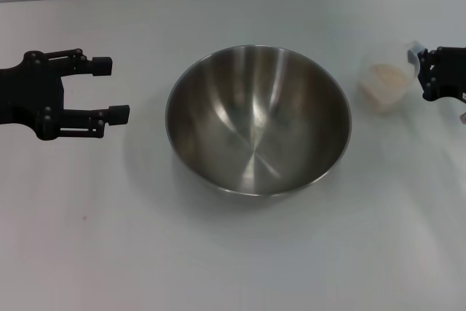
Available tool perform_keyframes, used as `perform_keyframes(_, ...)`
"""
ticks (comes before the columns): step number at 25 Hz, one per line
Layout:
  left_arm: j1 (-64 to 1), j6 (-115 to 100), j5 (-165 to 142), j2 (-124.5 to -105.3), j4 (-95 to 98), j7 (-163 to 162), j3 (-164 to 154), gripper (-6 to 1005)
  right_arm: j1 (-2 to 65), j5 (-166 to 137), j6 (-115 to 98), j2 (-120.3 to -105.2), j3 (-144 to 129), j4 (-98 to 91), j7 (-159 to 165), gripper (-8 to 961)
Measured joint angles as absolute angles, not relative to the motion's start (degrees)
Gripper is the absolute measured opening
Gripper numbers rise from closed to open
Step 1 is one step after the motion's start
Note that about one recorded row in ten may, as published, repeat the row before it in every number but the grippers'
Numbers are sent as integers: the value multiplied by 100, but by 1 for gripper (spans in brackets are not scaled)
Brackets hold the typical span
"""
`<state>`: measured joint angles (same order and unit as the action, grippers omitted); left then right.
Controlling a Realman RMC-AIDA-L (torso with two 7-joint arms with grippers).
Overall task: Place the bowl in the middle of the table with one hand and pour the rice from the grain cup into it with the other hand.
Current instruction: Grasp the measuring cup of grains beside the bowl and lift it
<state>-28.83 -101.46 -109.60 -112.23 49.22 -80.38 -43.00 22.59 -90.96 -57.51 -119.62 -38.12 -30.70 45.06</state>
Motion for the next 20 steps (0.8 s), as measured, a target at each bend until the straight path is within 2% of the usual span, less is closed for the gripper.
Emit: perform_keyframes(20, -2883, -10124, -10942, -11274, 4922, -8035, -4288, 842, 2366, -8815, -6755, -11953, -3828, -3620, 4210, 25)
